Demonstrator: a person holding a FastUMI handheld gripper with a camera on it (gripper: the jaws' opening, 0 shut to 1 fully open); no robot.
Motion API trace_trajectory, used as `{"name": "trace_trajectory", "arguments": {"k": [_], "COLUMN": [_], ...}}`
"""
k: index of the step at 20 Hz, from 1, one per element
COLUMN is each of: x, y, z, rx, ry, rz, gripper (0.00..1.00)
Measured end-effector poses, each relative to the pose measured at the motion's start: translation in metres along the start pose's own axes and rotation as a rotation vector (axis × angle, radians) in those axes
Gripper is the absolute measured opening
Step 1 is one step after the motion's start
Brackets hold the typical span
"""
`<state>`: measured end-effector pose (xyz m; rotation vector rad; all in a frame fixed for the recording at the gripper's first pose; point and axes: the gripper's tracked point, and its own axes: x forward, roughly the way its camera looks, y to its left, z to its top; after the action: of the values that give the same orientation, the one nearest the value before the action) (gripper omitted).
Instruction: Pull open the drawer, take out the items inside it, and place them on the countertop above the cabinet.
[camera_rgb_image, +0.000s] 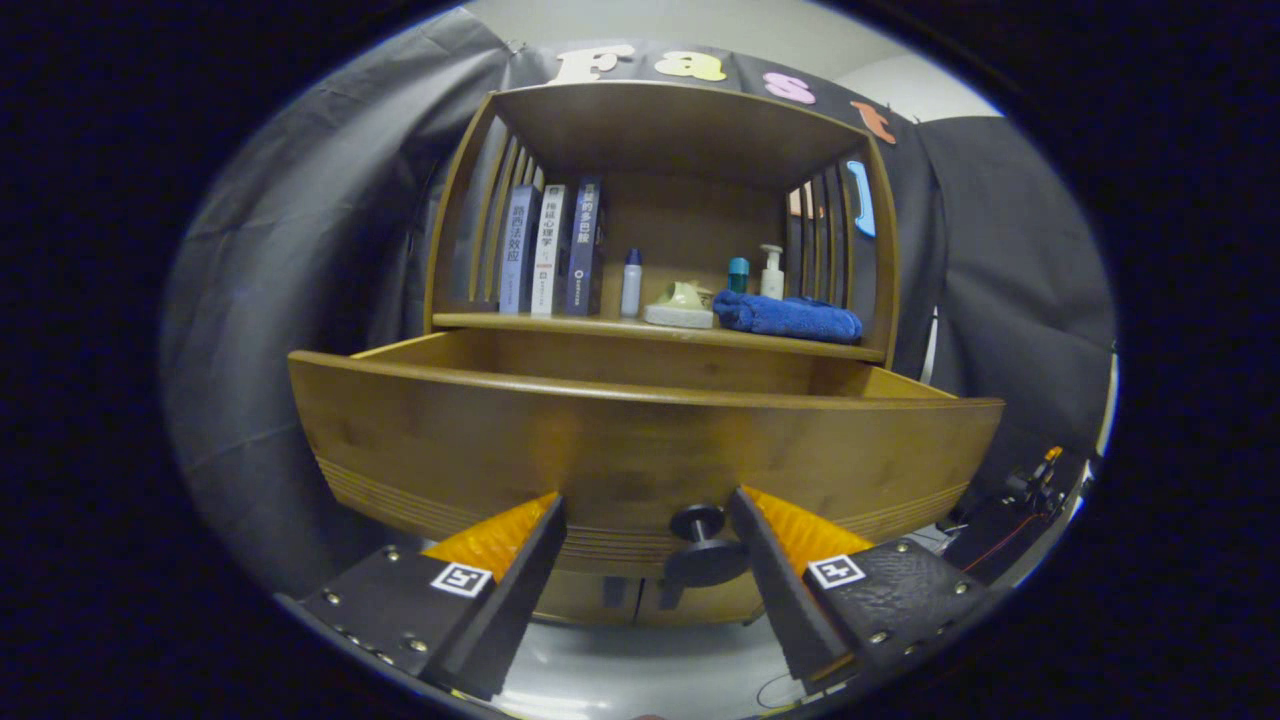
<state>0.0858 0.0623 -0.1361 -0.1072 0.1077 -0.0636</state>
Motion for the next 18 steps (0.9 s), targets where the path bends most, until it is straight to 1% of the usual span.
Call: {"name": "trace_trajectory", "arguments": {"k": [6, 9, 10, 11, 18], "x": [0.022, 0.037, 0.039, 0.048, 0.087], "y": [0.002, 0.004, 0.004, 0.004, 0.008], "z": [0.004, 0.016, 0.013, 0.017, 0.02], "rx": [-0.002, -0.015, -0.021, -0.017, -0.01], "ry": [-0.015, -0.058, -0.035, -0.064, -0.089], "rz": [-0.004, -0.006, -0.007, -0.006, -0.007], "gripper": [0.99, 0.99, 0.99, 0.99, 0.99]}}
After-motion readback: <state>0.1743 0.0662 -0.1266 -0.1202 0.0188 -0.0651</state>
